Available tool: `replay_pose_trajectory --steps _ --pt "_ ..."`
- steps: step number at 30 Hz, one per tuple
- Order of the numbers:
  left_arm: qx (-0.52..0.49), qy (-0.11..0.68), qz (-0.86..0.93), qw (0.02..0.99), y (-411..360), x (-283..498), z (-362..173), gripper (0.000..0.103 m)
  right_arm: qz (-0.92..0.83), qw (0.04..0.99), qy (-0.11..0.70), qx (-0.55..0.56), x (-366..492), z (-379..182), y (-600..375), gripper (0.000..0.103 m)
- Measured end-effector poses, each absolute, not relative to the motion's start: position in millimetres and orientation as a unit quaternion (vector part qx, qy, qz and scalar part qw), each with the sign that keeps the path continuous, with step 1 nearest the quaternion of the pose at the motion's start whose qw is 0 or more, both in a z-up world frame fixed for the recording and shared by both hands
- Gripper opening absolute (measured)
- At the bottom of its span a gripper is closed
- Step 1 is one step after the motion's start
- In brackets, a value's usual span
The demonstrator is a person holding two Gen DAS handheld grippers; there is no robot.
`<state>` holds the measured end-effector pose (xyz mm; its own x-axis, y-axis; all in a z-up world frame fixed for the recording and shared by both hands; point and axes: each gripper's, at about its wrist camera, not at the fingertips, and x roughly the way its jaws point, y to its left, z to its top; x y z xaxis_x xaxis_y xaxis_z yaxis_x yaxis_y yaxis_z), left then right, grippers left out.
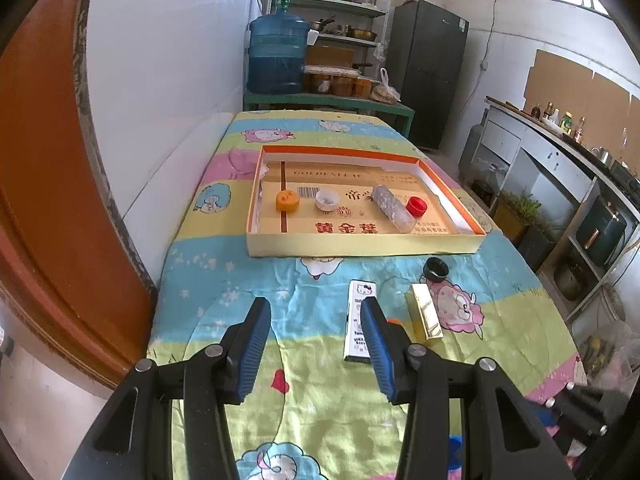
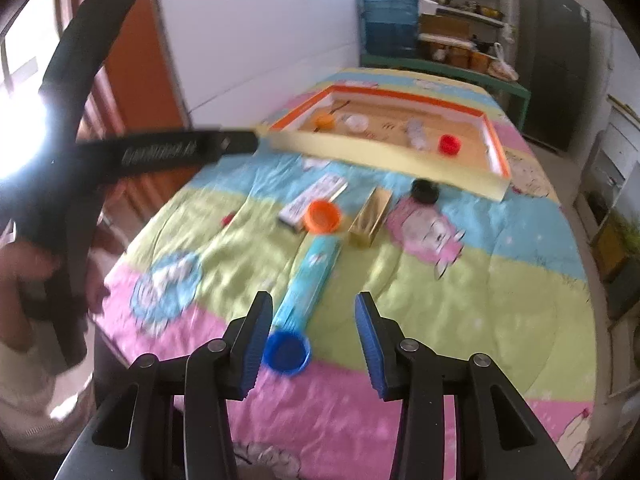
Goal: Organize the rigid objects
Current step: 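Grasp the blue cap with the right tool while the left tool grasps the teal tube box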
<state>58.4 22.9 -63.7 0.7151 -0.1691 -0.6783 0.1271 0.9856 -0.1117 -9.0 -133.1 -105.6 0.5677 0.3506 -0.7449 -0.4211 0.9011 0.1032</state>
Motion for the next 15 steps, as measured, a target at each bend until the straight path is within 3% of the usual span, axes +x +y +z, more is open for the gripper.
replay_pose_trajectory --steps 14,15 --pt "-0.030 0.375 -0.094 0.922 16 39 -74 0.047 0.216 0.882 0.410 -0.083 -23 -133 -116 0.044" --pt "-0.030 0.377 -0.098 0.920 14 38 -76 0.047 0.216 0.882 0.411 -0.082 -23 -134 -117 0.035"
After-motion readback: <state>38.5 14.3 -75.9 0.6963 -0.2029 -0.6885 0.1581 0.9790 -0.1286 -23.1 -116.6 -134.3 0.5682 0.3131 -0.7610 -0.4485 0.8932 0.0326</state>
